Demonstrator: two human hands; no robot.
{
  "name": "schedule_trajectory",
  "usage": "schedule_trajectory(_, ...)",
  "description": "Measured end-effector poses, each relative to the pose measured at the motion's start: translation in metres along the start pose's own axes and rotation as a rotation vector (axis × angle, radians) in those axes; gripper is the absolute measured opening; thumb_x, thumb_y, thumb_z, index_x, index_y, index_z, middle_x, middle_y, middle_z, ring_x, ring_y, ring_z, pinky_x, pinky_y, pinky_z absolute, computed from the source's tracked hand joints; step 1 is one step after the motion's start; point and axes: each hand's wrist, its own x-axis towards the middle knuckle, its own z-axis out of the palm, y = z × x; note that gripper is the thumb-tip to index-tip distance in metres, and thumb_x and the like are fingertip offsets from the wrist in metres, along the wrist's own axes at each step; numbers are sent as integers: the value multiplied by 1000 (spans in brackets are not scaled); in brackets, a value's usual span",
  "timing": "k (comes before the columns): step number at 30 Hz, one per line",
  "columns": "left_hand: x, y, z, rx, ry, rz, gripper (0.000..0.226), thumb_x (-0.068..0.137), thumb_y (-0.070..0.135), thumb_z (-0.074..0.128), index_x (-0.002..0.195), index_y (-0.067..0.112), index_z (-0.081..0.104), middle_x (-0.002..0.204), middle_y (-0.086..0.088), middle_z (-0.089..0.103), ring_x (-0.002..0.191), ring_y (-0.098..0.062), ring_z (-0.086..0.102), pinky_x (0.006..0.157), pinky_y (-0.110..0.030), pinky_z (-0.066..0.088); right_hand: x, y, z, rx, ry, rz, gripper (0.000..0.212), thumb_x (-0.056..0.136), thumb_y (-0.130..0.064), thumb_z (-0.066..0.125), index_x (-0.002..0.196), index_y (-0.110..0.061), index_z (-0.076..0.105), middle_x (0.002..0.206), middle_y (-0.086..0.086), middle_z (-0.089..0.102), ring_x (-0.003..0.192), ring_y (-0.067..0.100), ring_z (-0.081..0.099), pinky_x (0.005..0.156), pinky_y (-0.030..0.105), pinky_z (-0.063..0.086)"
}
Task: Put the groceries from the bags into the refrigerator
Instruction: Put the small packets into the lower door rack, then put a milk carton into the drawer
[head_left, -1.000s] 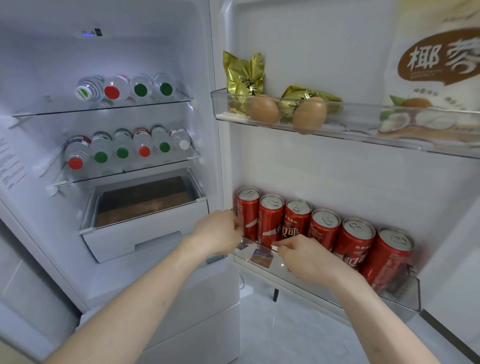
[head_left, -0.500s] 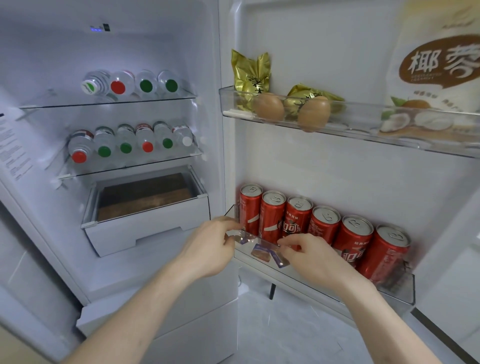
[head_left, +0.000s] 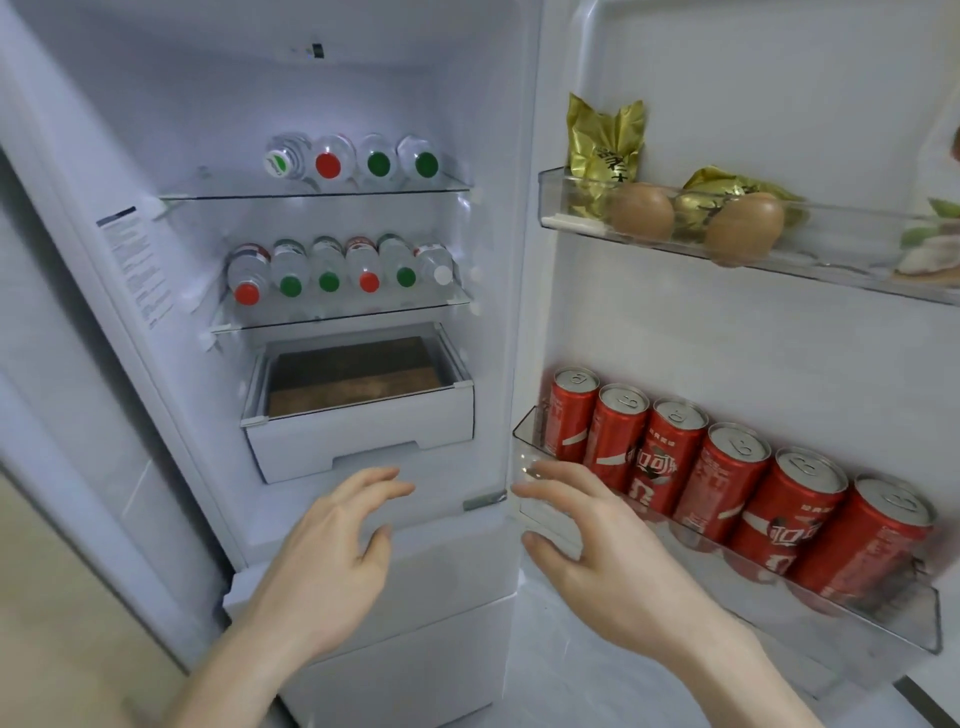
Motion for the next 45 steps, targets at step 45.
schedule_trajectory(45,-449,313,132,306,1112,-2000,59,98,22,53,149,45,33,153,32,18,142,8,17,114,-12,14,-220,-255,136,-89,-1630,-1924,56,103,-53,45,154,-53,21,160,-33,11,135,-1,37,105,23,31)
